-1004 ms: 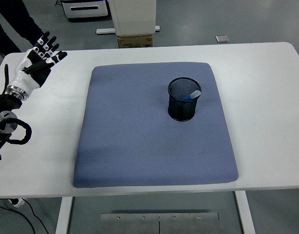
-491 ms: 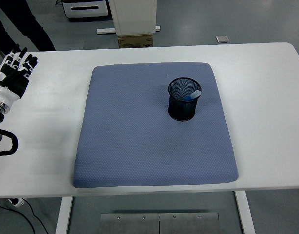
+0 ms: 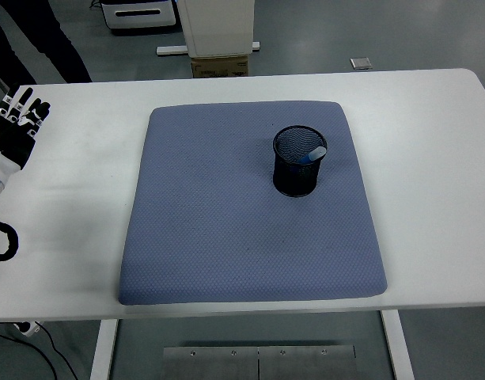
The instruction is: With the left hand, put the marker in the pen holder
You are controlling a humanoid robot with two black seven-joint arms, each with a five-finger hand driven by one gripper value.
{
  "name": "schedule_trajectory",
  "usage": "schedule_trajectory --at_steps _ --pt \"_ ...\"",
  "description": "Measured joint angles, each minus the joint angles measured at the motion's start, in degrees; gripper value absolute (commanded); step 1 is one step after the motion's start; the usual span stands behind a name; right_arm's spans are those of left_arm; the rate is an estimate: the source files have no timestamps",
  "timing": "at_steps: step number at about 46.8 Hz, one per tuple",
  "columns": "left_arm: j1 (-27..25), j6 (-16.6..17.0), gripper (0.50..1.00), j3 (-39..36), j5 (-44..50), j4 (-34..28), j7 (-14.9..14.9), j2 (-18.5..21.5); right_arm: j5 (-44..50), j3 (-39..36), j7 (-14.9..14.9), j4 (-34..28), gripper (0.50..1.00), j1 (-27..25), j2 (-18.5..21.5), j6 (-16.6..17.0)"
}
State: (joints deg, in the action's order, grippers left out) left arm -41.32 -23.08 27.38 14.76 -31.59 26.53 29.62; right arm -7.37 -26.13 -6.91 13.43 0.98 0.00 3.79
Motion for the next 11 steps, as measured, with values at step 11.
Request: schedule_trajectory --at_steps 11 --pt "0.01 0.21 1.0 0.03 -0.03 -0.05 0.0 -0.17 -0.08 -0.14 0.08 -0.28 1.0 -0.09 -0.01 0.01"
